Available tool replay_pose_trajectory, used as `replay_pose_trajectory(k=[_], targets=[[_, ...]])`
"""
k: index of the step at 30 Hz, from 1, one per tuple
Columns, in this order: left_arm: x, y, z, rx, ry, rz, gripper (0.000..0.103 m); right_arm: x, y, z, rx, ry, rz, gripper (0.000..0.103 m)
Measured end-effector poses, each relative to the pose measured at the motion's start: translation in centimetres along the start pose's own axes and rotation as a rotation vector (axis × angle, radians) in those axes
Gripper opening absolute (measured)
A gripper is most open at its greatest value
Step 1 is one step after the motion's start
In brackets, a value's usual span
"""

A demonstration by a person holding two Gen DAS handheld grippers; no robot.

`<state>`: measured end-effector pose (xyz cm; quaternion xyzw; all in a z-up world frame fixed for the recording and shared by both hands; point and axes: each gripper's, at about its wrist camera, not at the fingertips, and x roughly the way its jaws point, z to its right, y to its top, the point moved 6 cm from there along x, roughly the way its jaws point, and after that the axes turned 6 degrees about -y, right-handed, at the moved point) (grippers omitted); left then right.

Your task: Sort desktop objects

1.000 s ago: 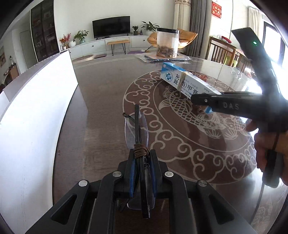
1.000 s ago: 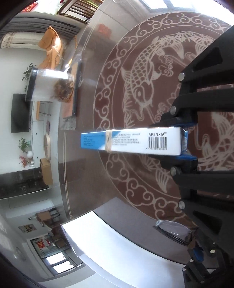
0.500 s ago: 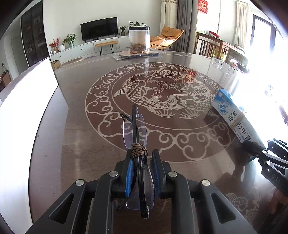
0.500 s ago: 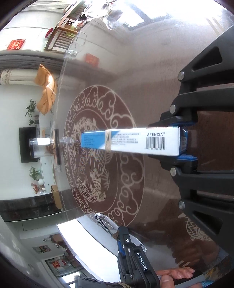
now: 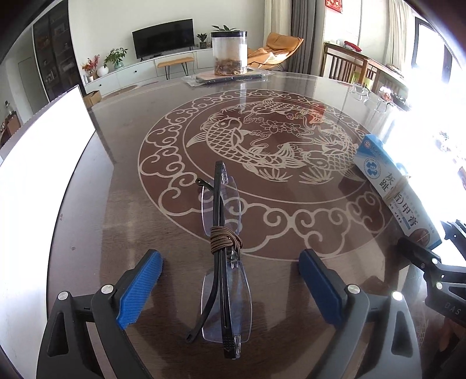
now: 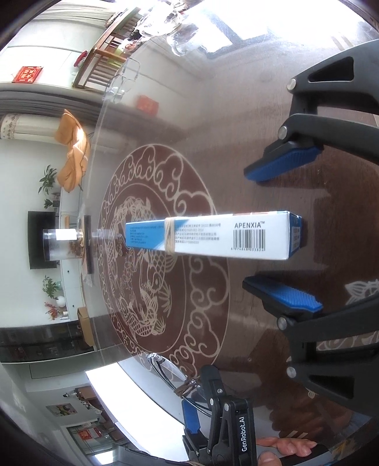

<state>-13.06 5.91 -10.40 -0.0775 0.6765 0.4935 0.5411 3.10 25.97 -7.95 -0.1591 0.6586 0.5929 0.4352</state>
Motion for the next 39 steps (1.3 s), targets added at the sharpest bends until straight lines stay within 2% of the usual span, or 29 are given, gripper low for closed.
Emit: replay_pose_trajectory(k=[21, 23, 27, 31, 33, 34, 35, 36, 39], targets=[[0.0, 0.1, 0.0, -0.002, 0.0, 0.0, 0.097, 0.3, 0.0, -0.1, 0.0, -0.011, -0.006, 0.075], [0.1, 0.0, 0.1, 0.0, -0.014, -0.014, 0.103, 0.3, 0.0, -0.1, 0.003, -0.01, -0.008, 0.076], [0.3, 0.1, 0.2, 0.001, -0.016, -0.014, 0.103, 0.3, 0.0, -0.2, -0.001, -0.006, -0.011, 0.077], [0.3, 0.1, 0.2, 0.001, -0.016, -0.013, 0.103, 0.4, 0.8, -0.2, 0.017, 0.047, -0.031, 0.078], [0.3, 0.1, 0.2, 0.001, -0.017, -0.013, 0.103, -0.1, 2.2, -0.3, 0.037, 0.093, -0.006, 0.078], [0.3, 0.1, 0.2, 0.001, -0.017, -0.013, 0.103, -0.3, 2.8, -0.3, 0.053, 0.116, 0.004, 0.071], [0.3, 0.1, 0.2, 0.001, -0.017, -0.013, 0.103, -0.2, 3.3, -0.1, 0.083, 0.153, -0.005, 0.055], [0.3, 0.1, 0.2, 0.001, -0.016, -0.014, 0.103, 0.2, 3.5, 0.3, 0.124, 0.184, -0.031, 0.05], [0.3, 0.1, 0.2, 0.001, -0.016, -0.013, 0.103, 1.3, 3.2, 3.3, 0.297, 0.196, -0.054, 0.048]])
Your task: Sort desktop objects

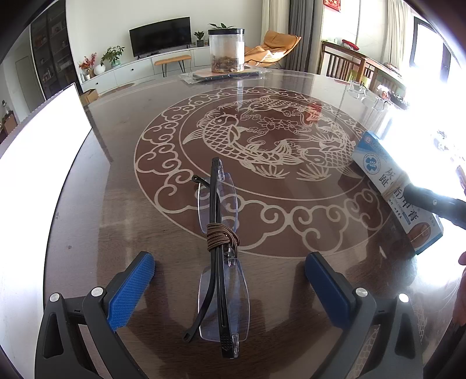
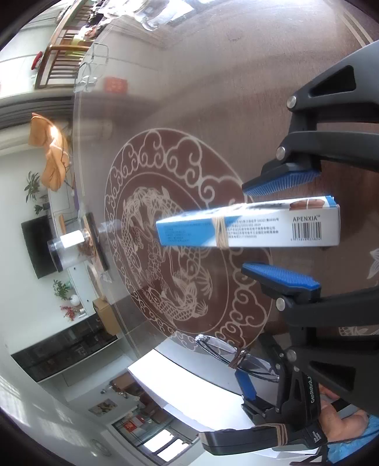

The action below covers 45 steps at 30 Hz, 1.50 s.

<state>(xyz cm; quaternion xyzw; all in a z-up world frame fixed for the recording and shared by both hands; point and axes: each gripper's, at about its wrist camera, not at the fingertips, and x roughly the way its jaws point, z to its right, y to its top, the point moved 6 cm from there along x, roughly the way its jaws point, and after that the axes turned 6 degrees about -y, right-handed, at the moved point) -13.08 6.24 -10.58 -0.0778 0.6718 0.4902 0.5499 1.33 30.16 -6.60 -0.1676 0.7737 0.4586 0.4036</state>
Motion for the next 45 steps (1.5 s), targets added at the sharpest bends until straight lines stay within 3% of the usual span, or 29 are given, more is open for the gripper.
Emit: replay_pose_trajectory(k=[4, 6, 8, 9, 15, 19, 20, 22, 30, 39, 45], targets=[[0.0, 0.0, 0.0, 0.0, 0.0, 0.0, 0.103, -1.0, -0.7, 6.3, 0.339, 0.126, 0.051, 0.052], [0.0, 0.0, 0.0, 0.0, 0.0, 0.0, 0.103, -2.0, -1.0, 8.7, 0.423, 0.119, 0.088, 0.056], [0.1, 0.0, 0.0, 0.0, 0.0, 0.0, 0.103, -3.0, -1.0, 9.2, 0.379, 0.044, 0.107, 0.074], [0.0, 0.0, 0.0, -0.001, 0.0, 0.0, 0.103, -3.3, -0.9, 8.9, 0.33, 0.016, 0.109, 0.078], [0.1, 0.0, 0.0, 0.0, 0.0, 0.0, 0.103, -2.1, -0.9, 3.1, -0.066, -0.056, 0.058, 0.085], [0.1, 0.0, 0.0, 0.0, -0.003, -0.001, 0.103, 0.7, -1.5, 1.0, -0.251, -0.181, -0.009, 0.091], [0.1, 0.0, 0.1, 0.0, -0.004, -0.001, 0.103, 1.2, -1.8, 0.9, -0.274, -0.21, -0.015, 0.097], [0.2, 0.0, 0.1, 0.003, -0.005, -0.002, 0.103, 1.6, -2.0, 0.8, -0.282, -0.227, -0.018, 0.103], [-0.3, -0.8, 0.4, 0.051, -0.046, -0.02, 0.103, 1.4, -2.2, 1.1, -0.278, -0.226, -0.021, 0.103], [-2.7, -3.8, -0.9, 0.122, -0.094, -0.035, 0.103, 1.5, -2.1, 1.2, -0.277, -0.224, -0.021, 0.103], [-1.3, -1.7, -0.4, 0.086, -0.061, -0.074, 0.103, 1.5, -2.1, 1.2, -0.277, -0.224, -0.021, 0.103]])
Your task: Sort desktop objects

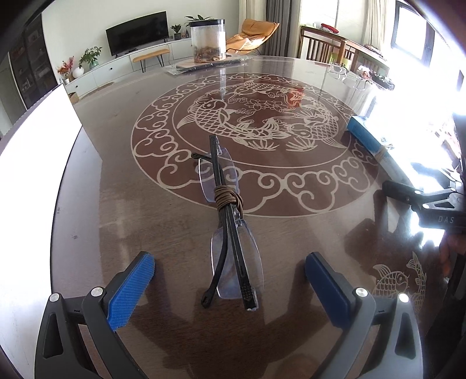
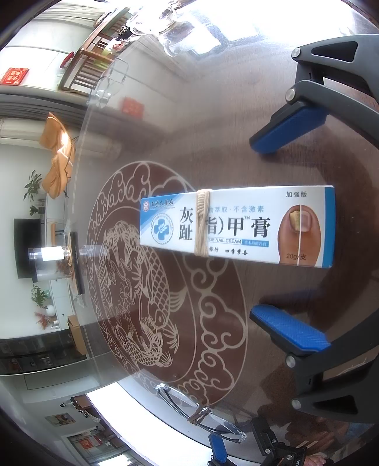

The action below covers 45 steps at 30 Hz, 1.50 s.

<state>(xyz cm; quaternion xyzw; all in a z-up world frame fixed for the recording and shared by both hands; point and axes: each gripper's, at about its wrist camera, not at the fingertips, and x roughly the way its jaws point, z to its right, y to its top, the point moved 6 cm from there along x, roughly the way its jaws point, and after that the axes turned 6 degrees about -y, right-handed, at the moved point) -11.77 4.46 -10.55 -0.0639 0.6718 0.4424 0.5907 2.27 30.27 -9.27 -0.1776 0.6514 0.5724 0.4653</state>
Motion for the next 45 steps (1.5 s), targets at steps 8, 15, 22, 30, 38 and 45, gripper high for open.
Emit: replay_pose_trajectory(k=[8, 15, 22, 30, 38, 45], targets=[[0.8, 1.2, 0.4, 0.021, -0.013, -0.016, 0.103, 0.0, 0.0, 0.0, 0.0, 0.0, 0.0, 0.103], [0.7, 1.0, 0.3, 0.02, -0.016, 0.012, 0.103, 0.0, 0.0, 0.0, 0.0, 0.0, 0.0, 0.103], [0.6, 0.9, 0.3, 0.02, -0.016, 0.025, 0.103, 0.0, 0.0, 0.0, 0.0, 0.0, 0.0, 0.103], [0.6, 0.9, 0.3, 0.02, -0.016, 0.028, 0.103, 0.0, 0.1, 0.0, 0.001, 0.0, 0.0, 0.103], [0.5, 0.9, 0.3, 0.02, -0.015, 0.032, 0.103, 0.0, 0.1, 0.0, 0.001, 0.0, 0.0, 0.103], [1.1, 1.6, 1.0, 0.063, -0.02, -0.195, 0.103, 1.2, 1.6, -0.3, -0.075, 0.042, -0.148, 0.103]])
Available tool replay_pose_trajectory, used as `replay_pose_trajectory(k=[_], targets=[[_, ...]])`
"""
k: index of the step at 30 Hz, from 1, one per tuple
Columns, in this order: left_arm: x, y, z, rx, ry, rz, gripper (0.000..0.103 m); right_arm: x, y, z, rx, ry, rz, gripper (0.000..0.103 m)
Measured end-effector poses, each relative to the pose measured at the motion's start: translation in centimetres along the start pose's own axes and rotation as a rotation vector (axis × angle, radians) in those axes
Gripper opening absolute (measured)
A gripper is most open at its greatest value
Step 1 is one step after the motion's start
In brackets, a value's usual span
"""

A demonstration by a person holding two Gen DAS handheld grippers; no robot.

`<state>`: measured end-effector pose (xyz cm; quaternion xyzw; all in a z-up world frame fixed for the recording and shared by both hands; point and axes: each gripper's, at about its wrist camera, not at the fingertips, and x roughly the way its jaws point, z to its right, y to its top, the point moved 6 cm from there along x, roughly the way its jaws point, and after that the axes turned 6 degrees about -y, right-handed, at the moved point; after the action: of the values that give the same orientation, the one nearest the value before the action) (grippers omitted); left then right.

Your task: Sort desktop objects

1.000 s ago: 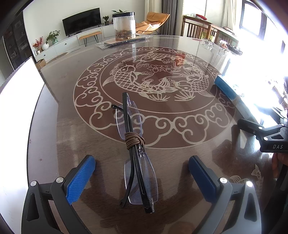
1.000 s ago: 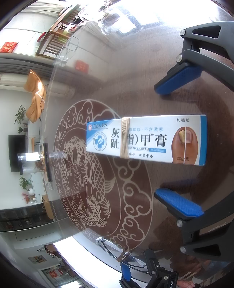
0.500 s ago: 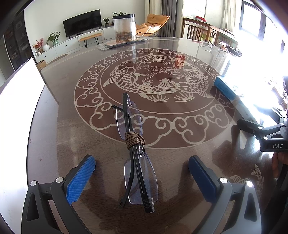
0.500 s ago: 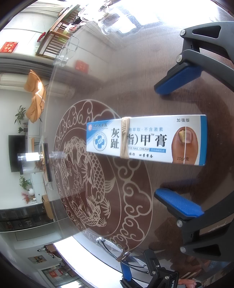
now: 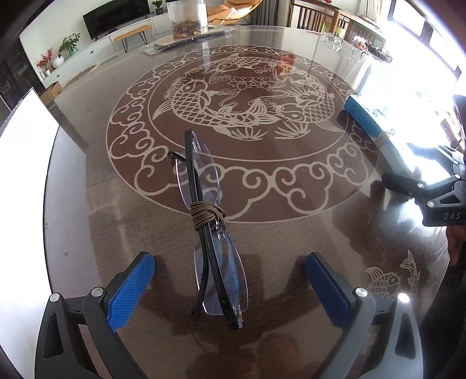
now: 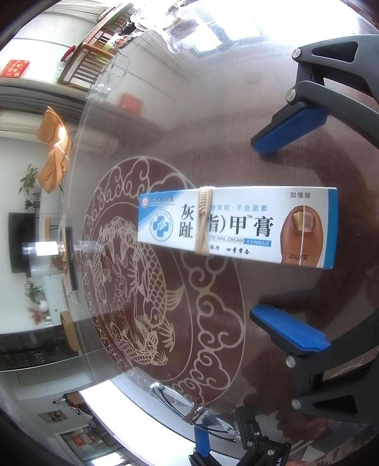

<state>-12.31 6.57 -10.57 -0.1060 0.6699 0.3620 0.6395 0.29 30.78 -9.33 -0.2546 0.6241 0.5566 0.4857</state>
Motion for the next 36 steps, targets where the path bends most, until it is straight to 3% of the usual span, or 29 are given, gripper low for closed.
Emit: replay_pose_trajectory(k=[4, 7, 9, 10, 11, 12, 13, 20, 25, 31, 33, 36], targets=[[0.3, 1.2, -0.6, -0.011, 0.02, 0.001, 0.103, 0.3, 3.0, 0.9, 0.047, 0.071, -0.12, 0.1], [0.5, 1.6, -1.0, -0.031, -0.002, 0.01, 0.103, 0.9, 4.0, 0.4, 0.019, 0.052, -0.19, 0.09], [0.1, 1.7, -1.1, -0.015, -0.007, 0.048, 0.09, 1.6, 3.6, -0.3, -0.024, 0.004, -0.258, 0.089], [-0.4, 1.7, -1.1, -0.009, -0.009, 0.072, 0.07, 1.7, 3.1, -0.6, -0.039, -0.007, -0.276, 0.088], [-0.8, 2.0, -1.4, -0.004, -0.011, 0.091, 0.039, 1.4, 3.0, -0.7, -0.034, 0.0, -0.256, 0.08], [-1.1, 2.1, -1.6, -0.005, -0.011, 0.102, 0.02, 0.9, 2.9, -0.6, -0.03, -0.004, -0.238, 0.072], [-1.4, 2.1, -1.9, -0.016, -0.023, 0.114, 0.011, 0.5, 2.8, -0.4, -0.021, -0.01, -0.225, 0.044], [-3.9, 0.4, -2.6, -0.087, -0.081, 0.238, 0.011, -3.2, 1.2, 0.5, -0.007, -0.017, -0.152, 0.043], [-5.0, -1.0, -1.9, -0.135, -0.121, 0.29, 0.011, -5.1, 0.4, 0.2, -0.038, -0.025, -0.155, 0.043], [-11.0, -0.4, -1.7, -0.186, -0.208, 0.391, 0.011, -8.9, 4.1, -1.3, -0.012, 0.035, -0.09, 0.043], [-13.8, -0.4, -2.6, -0.207, -0.229, 0.429, 0.011, -10.7, 6.3, -3.1, -0.01, 0.08, -0.05, 0.043], [-18.1, -1.1, -5.6, -0.233, -0.201, 0.484, 0.011, -13.5, 9.8, -7.8, -0.048, 0.16, 0.019, 0.043]])
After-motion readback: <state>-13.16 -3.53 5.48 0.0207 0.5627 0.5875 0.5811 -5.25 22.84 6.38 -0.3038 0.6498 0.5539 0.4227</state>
